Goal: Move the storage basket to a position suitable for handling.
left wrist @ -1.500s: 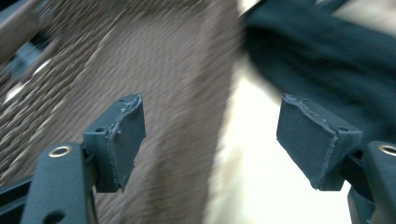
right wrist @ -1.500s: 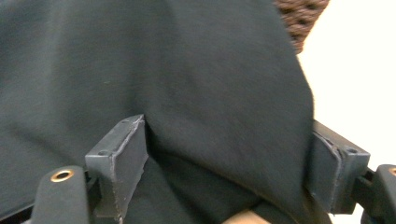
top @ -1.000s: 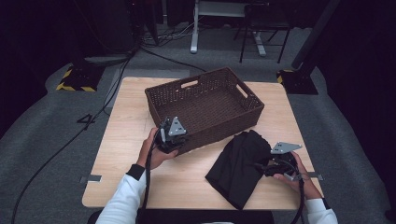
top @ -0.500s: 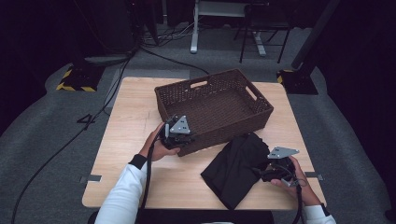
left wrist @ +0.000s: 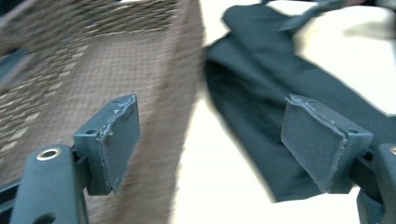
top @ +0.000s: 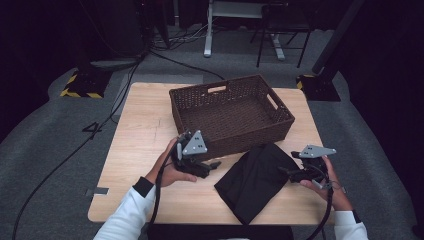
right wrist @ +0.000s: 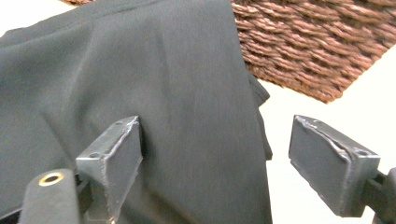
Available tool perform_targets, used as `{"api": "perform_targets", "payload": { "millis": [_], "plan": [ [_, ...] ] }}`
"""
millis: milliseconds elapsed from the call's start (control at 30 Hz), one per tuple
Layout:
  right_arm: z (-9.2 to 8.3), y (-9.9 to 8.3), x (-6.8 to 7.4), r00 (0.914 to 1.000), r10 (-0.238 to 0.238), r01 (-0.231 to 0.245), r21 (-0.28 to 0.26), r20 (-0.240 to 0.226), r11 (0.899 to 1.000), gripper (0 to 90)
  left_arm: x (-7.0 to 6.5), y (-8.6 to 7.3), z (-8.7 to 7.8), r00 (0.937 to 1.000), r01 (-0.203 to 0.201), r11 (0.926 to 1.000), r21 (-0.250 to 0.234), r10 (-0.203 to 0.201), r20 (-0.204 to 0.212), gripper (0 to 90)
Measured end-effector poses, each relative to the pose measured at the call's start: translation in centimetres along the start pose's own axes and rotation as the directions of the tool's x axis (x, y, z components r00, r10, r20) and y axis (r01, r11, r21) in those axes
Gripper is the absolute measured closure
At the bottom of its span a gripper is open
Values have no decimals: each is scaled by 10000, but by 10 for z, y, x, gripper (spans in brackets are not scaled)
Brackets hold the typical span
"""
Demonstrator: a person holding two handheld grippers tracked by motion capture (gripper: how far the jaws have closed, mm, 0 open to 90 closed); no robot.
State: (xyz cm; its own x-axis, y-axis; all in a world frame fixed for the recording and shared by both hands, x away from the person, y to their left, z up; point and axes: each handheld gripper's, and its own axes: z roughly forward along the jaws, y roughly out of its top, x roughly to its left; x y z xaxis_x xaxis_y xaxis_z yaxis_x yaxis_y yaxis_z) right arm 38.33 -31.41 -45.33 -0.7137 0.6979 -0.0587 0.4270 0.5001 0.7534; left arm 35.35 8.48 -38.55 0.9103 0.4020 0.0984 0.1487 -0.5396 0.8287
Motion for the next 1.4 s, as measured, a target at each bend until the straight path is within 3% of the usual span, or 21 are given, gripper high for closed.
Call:
{"api": "perform_targets", "payload": {
  "millis": [67,200,300,333,400,433,467,533,600,633,667,700,767,833,900,967,1067,1167,1233,1333,1400],
  "plan": [
    [6,3,-2,9999,-33,34,121,-104,9999,163,-16,-1,11,9971,209,9996,-162,-197,732,177],
    [23,4,-8,9986,99,-70,551,-523,9985,158,-53,-6,45,9878,-85,9990,431,17,1555,176],
    [30,2,-15,9962,362,-300,777,-794,9965,102,-82,-10,72,9833,-91,9973,726,-43,1819,181],
    [32,2,-16,9951,457,-386,822,-872,9959,90,-91,-12,83,9799,-289,9964,803,124,1992,184],
    [36,-1,-17,9932,545,-437,1047,-1031,9935,69,-100,-16,99,9819,-539,9899,1312,287,1874,195],
    [39,-3,-17,9919,584,-448,1197,-1128,9918,60,-102,-18,104,9854,-470,9869,1543,205,1687,194],
    [41,-5,-16,9907,617,-463,1257,-1214,9910,59,-100,-23,110,9896,-296,9833,1795,35,1436,195],
    [43,-8,-14,9883,644,-449,1394,-1383,9892,48,-92,-29,110,9892,-95,9883,1521,-129,1457,238],
    [44,-11,-12,9870,650,-438,1428,-1469,9888,68,-81,-30,104,9952,44,9874,1580,-197,955,333],
    [43,-12,-10,9855,697,-473,1440,-1547,9884,84,-76,-32,102,9969,122,9863,1643,-246,741,317],
    [44,-12,-8,9848,699,-466,1456,-1591,9882,89,-68,-35,99,9991,325,9817,1879,-373,223,267],
    [44,-12,-4,9857,596,-357,1506,-1578,9880,89,-62,-39,98,9990,400,9777,2061,-431,108,203],
    [45,-12,4,9876,410,-157,1646,-1514,9862,86,-49,-50,94,9950,947,9684,2306,-992,83,190],
    [45,-12,17,9921,311,-94,1747,-1217,9846,94,-40,-60,89,9964,834,9587,2719,-754,-397,167],
    [43,-12,29,9936,140,66,1817,-1116,9833,115,-31,-66,82,9931,1111,9525,2836,-959,-672,159],
    [41,-12,38,9936,77,135,1866,-1123,9823,124,-23,-71,75,9900,1258,9510,2825,-1019,-980,160],
    [36,-12,46,9922,44,172,1719,-1248,9850,158,-11,-77,60,9843,1625,9531,2553,-1384,-1098,183],
    [23,-11,43,9944,267,-143,1206,-1018,9926,170,-7,-78,39,9794,1933,9600,2025,-1764,-986,197],
    [13,-10,38,9950,382,-305,846,-919,9959,170,-12,-76,27,9755,2169,9641,1534,-2083,-701,178],
    [6,-7,31,9976,380,-340,685,-581,9971,160,-31,-67,25,9802,1978,9715,1304,-1971,-180,162],
    [5,-2,28,9980,299,-270,513,-564,9983,160,-42,-63,35,9844,1750,9700,1686,-1758,-103,166]
  ]
}}
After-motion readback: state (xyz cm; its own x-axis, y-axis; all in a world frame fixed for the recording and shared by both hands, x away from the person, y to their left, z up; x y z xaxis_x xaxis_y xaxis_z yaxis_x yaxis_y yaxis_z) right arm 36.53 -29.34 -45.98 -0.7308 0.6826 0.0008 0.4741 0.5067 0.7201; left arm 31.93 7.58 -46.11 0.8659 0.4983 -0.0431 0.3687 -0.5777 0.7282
